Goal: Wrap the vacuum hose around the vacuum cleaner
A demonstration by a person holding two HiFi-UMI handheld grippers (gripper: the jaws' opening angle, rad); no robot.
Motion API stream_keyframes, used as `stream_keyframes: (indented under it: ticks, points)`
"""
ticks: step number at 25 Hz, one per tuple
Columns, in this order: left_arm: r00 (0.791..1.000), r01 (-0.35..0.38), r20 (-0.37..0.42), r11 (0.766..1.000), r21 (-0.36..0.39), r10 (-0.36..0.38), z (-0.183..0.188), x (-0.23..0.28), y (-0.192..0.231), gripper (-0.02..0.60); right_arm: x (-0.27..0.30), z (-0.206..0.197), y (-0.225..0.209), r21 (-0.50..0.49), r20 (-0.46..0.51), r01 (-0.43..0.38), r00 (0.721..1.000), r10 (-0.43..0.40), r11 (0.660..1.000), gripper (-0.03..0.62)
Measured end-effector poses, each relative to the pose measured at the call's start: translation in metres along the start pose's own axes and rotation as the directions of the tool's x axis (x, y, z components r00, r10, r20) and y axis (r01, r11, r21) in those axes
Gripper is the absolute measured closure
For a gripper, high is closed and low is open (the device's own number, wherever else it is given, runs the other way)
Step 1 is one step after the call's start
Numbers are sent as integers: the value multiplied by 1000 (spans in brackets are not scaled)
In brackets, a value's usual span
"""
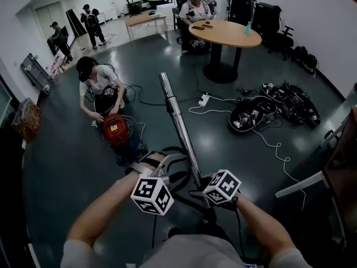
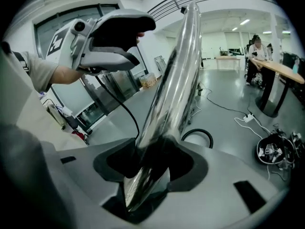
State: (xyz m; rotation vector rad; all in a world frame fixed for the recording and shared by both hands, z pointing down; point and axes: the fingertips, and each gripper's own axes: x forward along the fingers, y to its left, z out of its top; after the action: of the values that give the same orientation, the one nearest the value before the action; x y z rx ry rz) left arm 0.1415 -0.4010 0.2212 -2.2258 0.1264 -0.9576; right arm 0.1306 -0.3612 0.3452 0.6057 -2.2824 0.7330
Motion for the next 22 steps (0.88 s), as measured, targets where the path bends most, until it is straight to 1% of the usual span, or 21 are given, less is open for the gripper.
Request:
stream_keyframes:
  ticks: [2,3,6,10,12,14,17,19,22]
  points:
    - [999,34,-40,997,68,-32,6,19,4,368,-4,-3,-14,-27,-27,-30,999,30,999,391]
    - [997,55,-60,993,104,-49,7,28,5,351,-6,-4,-20,-39,-41,-43,998,41,998,393]
    - [986,126,-131,973,193,-102,11,51,8,350,-14,-6,-38,-75,-86,-67,994,61,995,398]
    - [971,172,-210,951,259,-119,19,68,22,350,-26,-7,-59,-128,-147,-83,987,64,988,399]
    - [958,208,-254,935,287,-135,22,76,28,351,-30,-5,-70,-151,-173,-89,983,62,985,400]
    - [938,254,-313,910,328,-149,20,85,34,350,-34,-2,-79,-173,-193,-100,979,66,980,401]
    - [901,330,-399,869,369,-173,12,99,38,350,-39,1,-86,-208,-220,-126,972,79,970,402]
    - [874,384,-441,846,371,-203,7,106,37,350,-40,2,-88,-237,-238,-143,967,85,961,402]
    - [835,459,-484,818,348,-262,-3,114,29,351,-39,0,-92,-275,-267,-163,960,88,948,402]
